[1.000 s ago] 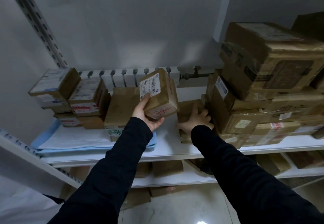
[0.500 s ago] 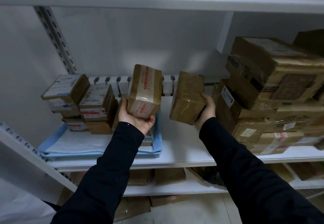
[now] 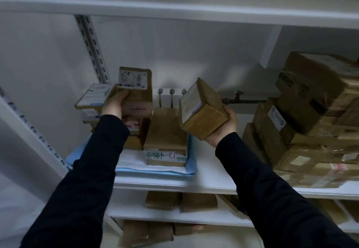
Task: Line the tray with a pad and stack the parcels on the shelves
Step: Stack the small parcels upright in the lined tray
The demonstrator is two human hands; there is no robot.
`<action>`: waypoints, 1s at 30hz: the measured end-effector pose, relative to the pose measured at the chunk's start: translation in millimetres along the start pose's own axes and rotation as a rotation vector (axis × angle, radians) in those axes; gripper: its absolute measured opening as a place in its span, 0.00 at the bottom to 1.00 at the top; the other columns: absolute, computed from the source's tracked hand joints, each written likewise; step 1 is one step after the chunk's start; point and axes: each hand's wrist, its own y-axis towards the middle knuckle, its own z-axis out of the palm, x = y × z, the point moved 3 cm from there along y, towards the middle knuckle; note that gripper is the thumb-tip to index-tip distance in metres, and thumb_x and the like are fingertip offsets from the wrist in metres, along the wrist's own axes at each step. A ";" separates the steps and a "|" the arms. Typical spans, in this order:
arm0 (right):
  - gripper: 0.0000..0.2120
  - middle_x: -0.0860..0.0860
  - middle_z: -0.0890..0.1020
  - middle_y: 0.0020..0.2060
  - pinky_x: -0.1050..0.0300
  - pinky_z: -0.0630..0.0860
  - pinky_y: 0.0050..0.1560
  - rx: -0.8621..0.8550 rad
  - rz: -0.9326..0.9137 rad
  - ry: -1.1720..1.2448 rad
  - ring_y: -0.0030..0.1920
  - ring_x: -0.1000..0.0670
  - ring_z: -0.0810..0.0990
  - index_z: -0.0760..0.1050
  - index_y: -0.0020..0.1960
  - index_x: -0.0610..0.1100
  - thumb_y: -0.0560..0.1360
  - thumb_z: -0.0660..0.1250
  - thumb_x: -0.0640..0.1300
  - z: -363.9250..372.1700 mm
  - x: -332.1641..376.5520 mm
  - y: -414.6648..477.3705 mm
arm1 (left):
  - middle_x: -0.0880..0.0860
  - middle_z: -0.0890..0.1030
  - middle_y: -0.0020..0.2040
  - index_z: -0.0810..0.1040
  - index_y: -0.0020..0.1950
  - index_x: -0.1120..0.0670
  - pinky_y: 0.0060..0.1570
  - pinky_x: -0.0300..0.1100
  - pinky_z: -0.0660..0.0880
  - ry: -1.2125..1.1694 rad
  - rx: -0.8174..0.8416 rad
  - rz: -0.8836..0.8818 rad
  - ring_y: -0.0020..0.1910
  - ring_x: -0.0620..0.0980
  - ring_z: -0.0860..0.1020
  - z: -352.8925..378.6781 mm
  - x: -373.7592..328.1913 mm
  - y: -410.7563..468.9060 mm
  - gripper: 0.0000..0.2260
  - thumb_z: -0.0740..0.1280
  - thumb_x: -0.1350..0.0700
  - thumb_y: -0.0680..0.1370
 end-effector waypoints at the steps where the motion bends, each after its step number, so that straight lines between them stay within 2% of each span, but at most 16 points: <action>1: 0.25 0.42 0.81 0.53 0.44 0.76 0.53 0.004 0.001 -0.003 0.54 0.39 0.79 0.77 0.61 0.48 0.73 0.59 0.63 2.5 -2.0 0.7 | 0.53 0.79 0.56 0.74 0.60 0.51 0.60 0.52 0.74 0.146 -0.042 0.052 0.55 0.55 0.78 -5.2 -7.1 7.8 0.22 0.69 0.43 0.70; 5: 0.25 0.42 0.80 0.58 0.42 0.73 0.59 0.010 0.006 -0.021 0.58 0.39 0.78 0.76 0.62 0.48 0.73 0.59 0.63 14.2 -9.5 5.5 | 0.55 0.78 0.58 0.74 0.64 0.54 0.63 0.50 0.71 0.507 -0.093 0.162 0.56 0.57 0.76 -10.3 -27.1 26.7 0.23 0.60 0.40 0.77; 8: 0.27 0.42 0.79 0.61 0.40 0.71 0.62 0.005 0.010 -0.055 0.61 0.39 0.77 0.76 0.64 0.49 0.72 0.59 0.63 20.9 -15.4 11.7 | 0.62 0.74 0.65 0.70 0.68 0.60 0.63 0.50 0.68 0.759 -0.120 0.215 0.62 0.60 0.73 -9.0 -31.5 32.5 0.24 0.53 0.44 0.81; 12: 0.27 0.43 0.80 0.58 0.43 0.73 0.59 0.006 0.013 -0.084 0.58 0.40 0.77 0.75 0.65 0.49 0.72 0.59 0.62 30.5 -20.5 15.2 | 0.65 0.76 0.61 0.75 0.62 0.64 0.59 0.49 0.69 0.860 -0.200 0.309 0.61 0.62 0.74 -14.9 -31.2 36.9 0.23 0.56 0.47 0.81; 16: 0.26 0.44 0.80 0.53 0.45 0.74 0.55 0.021 0.038 -0.082 0.53 0.41 0.78 0.76 0.64 0.50 0.72 0.59 0.63 35.5 -27.3 16.7 | 0.65 0.77 0.58 0.75 0.60 0.65 0.55 0.49 0.70 0.940 -0.264 0.353 0.58 0.63 0.75 -21.9 -30.3 37.6 0.23 0.53 0.47 0.82; 18: 0.27 0.44 0.80 0.53 0.45 0.74 0.57 0.020 0.045 -0.097 0.54 0.41 0.77 0.76 0.64 0.50 0.72 0.59 0.63 37.9 -31.2 18.4 | 0.64 0.75 0.62 0.71 0.65 0.61 0.57 0.49 0.71 0.951 -0.288 0.386 0.59 0.62 0.74 -24.6 -28.6 34.9 0.25 0.54 0.43 0.80; 20: 0.25 0.44 0.80 0.49 0.46 0.74 0.55 0.020 0.042 -0.107 0.52 0.42 0.78 0.76 0.61 0.50 0.72 0.59 0.63 40.8 -33.2 19.3 | 0.61 0.70 0.68 0.63 0.73 0.56 0.62 0.53 0.70 0.979 -0.258 0.421 0.65 0.62 0.71 -24.5 -24.7 29.4 0.31 0.58 0.37 0.76; 24: 0.22 0.45 0.81 0.45 0.48 0.75 0.51 0.030 0.039 -0.115 0.48 0.43 0.78 0.76 0.58 0.50 0.73 0.59 0.63 45.4 -35.9 18.8 | 0.60 0.60 0.73 0.51 0.75 0.46 0.66 0.57 0.62 1.299 -0.201 0.540 0.70 0.62 0.61 -13.0 -17.1 15.3 0.45 0.65 0.29 0.66; 27: 0.23 0.45 0.81 0.46 0.49 0.75 0.49 0.035 0.047 -0.117 0.48 0.43 0.78 0.76 0.59 0.50 0.73 0.58 0.63 49.5 -39.3 16.8 | 0.61 0.60 0.71 0.51 0.76 0.47 0.66 0.57 0.62 1.400 -0.215 0.549 0.68 0.63 0.61 -8.0 -11.1 17.8 0.44 0.66 0.31 0.67; 30: 0.21 0.45 0.81 0.45 0.49 0.75 0.49 0.035 0.045 -0.116 0.47 0.43 0.78 0.77 0.57 0.49 0.73 0.58 0.62 53.4 -41.6 14.1 | 0.63 0.60 0.69 0.53 0.76 0.50 0.66 0.55 0.61 1.344 -0.225 0.565 0.68 0.64 0.60 -7.1 -9.8 24.9 0.41 0.65 0.34 0.70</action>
